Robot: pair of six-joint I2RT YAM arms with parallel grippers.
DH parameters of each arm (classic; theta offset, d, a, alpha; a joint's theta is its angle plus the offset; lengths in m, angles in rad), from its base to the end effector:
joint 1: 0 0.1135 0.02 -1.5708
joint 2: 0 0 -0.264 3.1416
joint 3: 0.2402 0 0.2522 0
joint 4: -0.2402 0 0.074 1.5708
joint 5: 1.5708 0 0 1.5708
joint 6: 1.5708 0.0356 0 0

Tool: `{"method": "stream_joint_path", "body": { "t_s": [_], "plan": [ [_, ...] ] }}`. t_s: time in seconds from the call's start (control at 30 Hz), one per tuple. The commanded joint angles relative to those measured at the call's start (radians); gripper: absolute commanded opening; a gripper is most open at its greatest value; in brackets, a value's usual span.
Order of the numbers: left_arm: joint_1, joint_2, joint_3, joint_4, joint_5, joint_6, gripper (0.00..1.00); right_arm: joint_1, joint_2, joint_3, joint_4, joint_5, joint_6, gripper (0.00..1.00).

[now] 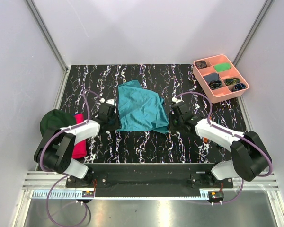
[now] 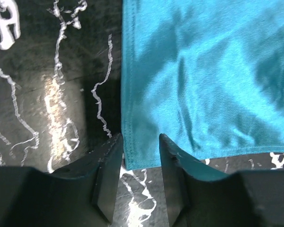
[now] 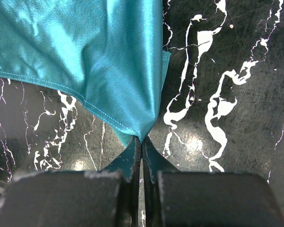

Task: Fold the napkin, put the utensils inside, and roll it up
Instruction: Flatten the napkin out

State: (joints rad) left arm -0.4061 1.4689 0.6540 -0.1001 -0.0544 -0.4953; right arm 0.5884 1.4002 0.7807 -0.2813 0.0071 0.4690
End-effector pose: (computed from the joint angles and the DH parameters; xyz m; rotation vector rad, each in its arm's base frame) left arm 0.2503 -0.1055 0.1522 -0.1351 2.5073 -0.3106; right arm 0.2310 0.1538 0.1944 -0.1475 2.5208 0.4356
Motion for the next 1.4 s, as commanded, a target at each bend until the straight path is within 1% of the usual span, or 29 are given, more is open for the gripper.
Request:
{"method": "stream_joint_path", "body": {
  "t_s": [0.0,0.03,0.07,0.13,0.17,0.23,0.27,0.4,0.5,0.53,0.57,0.6,0.63,0.67,0.7,0.77,0.8,0.9,1.0,1.03,1.13,1.27,1.37],
  "plan": [
    [-0.019,0.045,-0.010,0.003,-0.013,-0.015,0.39,0.001,0.000,0.002,0.039,-0.004,0.014,0.00],
    [-0.019,0.056,-0.013,0.003,-0.013,-0.015,0.35,0.002,0.003,0.005,0.042,-0.004,0.016,0.00],
    [-0.020,0.060,-0.014,0.003,-0.012,-0.015,0.28,0.001,0.005,0.006,0.044,-0.027,0.016,0.00],
    [-0.020,0.074,-0.019,0.007,-0.013,-0.019,0.19,0.002,0.009,0.006,0.047,-0.030,0.016,0.00],
    [-0.020,0.079,-0.019,0.010,-0.012,-0.017,0.12,0.001,0.013,0.008,0.048,-0.032,0.016,0.00],
    [-0.020,0.083,-0.019,0.017,-0.007,-0.015,0.03,0.002,0.011,0.008,0.048,-0.035,0.014,0.00],
    [-0.022,0.082,-0.014,0.020,-0.004,-0.014,0.00,0.002,0.010,0.008,0.050,-0.036,0.014,0.00],
    [-0.022,0.029,0.010,0.001,0.005,-0.009,0.00,0.002,-0.007,0.014,0.048,-0.073,-0.007,0.02],
    [-0.013,-0.111,0.044,-0.058,0.001,-0.014,0.00,0.002,-0.039,0.020,0.048,-0.119,-0.032,0.11],
    [-0.008,-0.193,0.056,-0.088,0.005,-0.015,0.00,0.004,-0.067,0.020,0.047,-0.125,-0.032,0.22],
    [0.001,-0.234,0.087,-0.107,0.010,-0.009,0.00,0.004,-0.087,0.020,0.047,-0.134,-0.032,0.29],
    [0.025,-0.298,0.107,-0.131,0.010,0.007,0.00,0.002,-0.107,0.020,0.041,-0.134,-0.029,0.38],
    [0.042,-0.324,0.127,-0.189,0.010,0.021,0.00,0.002,-0.148,0.022,0.037,-0.131,-0.027,0.52],
    [0.067,-0.349,0.166,-0.216,0.011,0.035,0.00,0.002,-0.168,0.025,0.033,-0.119,-0.023,0.59],
    [0.114,-0.370,0.185,-0.243,0.025,0.061,0.00,0.002,-0.185,0.026,0.027,-0.110,-0.017,0.64],
    [0.188,-0.421,0.219,-0.309,0.047,0.077,0.00,0.001,-0.213,0.031,0.022,-0.076,-0.012,0.71],
    [0.210,-0.452,0.228,-0.329,0.080,0.090,0.00,0.002,-0.213,0.037,0.021,-0.065,-0.009,0.72],
    [0.269,-0.510,0.243,-0.403,0.080,0.136,0.00,0.002,-0.159,0.064,0.014,-0.024,-0.007,0.71],
    [0.309,-0.535,0.249,-0.463,0.085,0.190,0.00,0.002,-0.058,0.116,0.016,-0.012,-0.021,0.69],
    [0.317,-0.538,0.246,-0.481,0.090,0.202,0.00,0.002,-0.002,0.133,0.017,-0.012,-0.026,0.67],
    [0.337,-0.547,0.225,-0.495,0.094,0.231,0.00,0.002,0.101,0.196,0.014,-0.016,-0.046,0.63],
    [0.355,-0.564,0.191,-0.495,0.084,0.251,0.00,0.004,0.187,0.255,0.024,-0.111,-0.037,0.61],
    [0.360,-0.575,0.173,-0.492,0.073,0.268,0.00,0.004,0.229,0.264,0.071,-0.168,0.000,0.61]
  ]
}}
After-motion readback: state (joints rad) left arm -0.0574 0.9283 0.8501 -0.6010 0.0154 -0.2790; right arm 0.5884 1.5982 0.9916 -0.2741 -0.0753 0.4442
